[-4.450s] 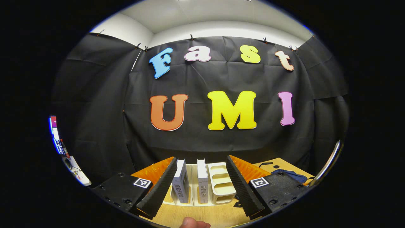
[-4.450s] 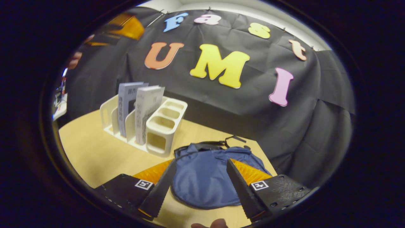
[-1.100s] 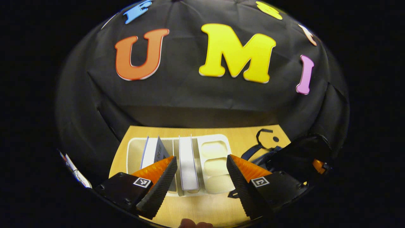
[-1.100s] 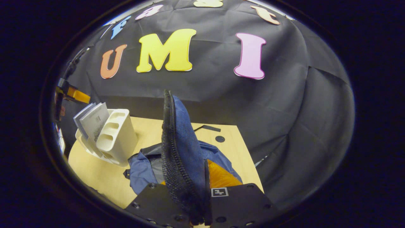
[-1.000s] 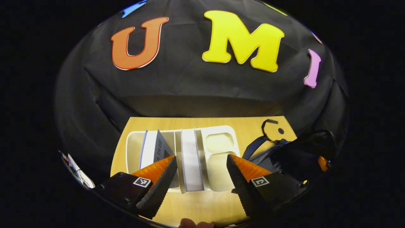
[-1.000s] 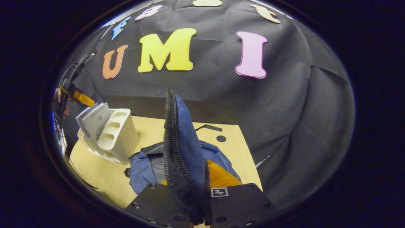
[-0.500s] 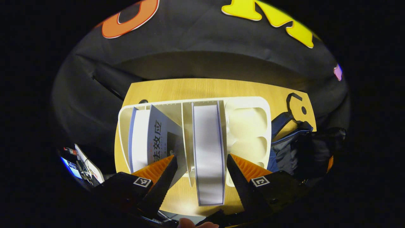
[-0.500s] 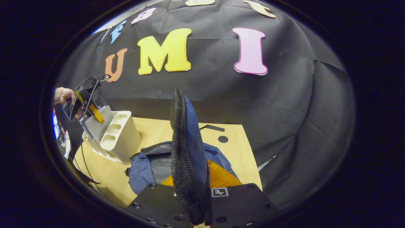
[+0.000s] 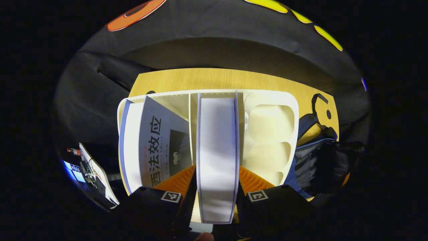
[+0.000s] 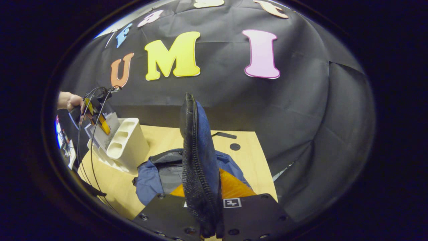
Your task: Open the schoolbag, grab two books from the bookshelf and put them into the schoolbag.
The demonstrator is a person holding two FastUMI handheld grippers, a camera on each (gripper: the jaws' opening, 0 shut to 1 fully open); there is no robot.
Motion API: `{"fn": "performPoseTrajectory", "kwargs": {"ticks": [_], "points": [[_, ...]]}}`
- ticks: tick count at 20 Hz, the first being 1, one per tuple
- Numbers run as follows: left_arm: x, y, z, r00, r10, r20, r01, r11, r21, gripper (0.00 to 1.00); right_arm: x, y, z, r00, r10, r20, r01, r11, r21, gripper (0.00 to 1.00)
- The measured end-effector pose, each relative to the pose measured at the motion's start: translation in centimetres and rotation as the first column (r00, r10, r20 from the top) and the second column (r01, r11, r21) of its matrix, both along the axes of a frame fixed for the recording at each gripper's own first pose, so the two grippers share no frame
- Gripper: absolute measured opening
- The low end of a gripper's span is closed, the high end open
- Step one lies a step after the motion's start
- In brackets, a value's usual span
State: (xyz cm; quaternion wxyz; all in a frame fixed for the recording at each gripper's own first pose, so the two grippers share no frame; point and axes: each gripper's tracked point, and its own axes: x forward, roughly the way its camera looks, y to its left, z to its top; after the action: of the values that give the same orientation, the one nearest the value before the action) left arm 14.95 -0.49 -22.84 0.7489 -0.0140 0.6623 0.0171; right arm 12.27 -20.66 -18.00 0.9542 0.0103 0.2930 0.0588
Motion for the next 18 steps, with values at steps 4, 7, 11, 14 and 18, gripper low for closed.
{"fn": "performPoseTrajectory", "kwargs": {"ticks": [4, 7, 11, 14, 18], "points": [[-1.6, 0.4, 3.0, 1.000, -0.021, 0.007, 0.021, 1.000, -0.003, 0.46, -0.4, 0.5, 0.0, 1.000, 0.001, -0.002, -0.001, 1.000, 0.000, 0.05], [-3.3, 1.9, 7.9, 0.993, -0.088, 0.080, 0.087, 0.996, 0.016, 0.44, -0.5, 1.0, 0.1, 1.000, -0.009, -0.001, 0.009, 1.000, 0.008, 0.04], [-7.0, 2.6, 14.5, 0.982, -0.089, 0.168, 0.098, 0.994, -0.044, 0.43, -1.0, 1.3, 0.0, 1.000, -0.028, -0.003, 0.028, 1.000, 0.011, 0.05], [-8.1, 1.7, 17.3, 0.966, -0.035, 0.258, 0.075, 0.986, -0.149, 0.43, -1.2, 1.4, 0.0, 0.999, -0.047, -0.011, 0.048, 0.999, 0.019, 0.05], [-9.8, -3.1, 17.7, 0.966, 0.092, 0.243, 0.007, 0.926, -0.378, 0.42, -1.6, 1.7, -0.1, 0.997, -0.068, -0.029, 0.068, 0.997, 0.019, 0.05]]}}
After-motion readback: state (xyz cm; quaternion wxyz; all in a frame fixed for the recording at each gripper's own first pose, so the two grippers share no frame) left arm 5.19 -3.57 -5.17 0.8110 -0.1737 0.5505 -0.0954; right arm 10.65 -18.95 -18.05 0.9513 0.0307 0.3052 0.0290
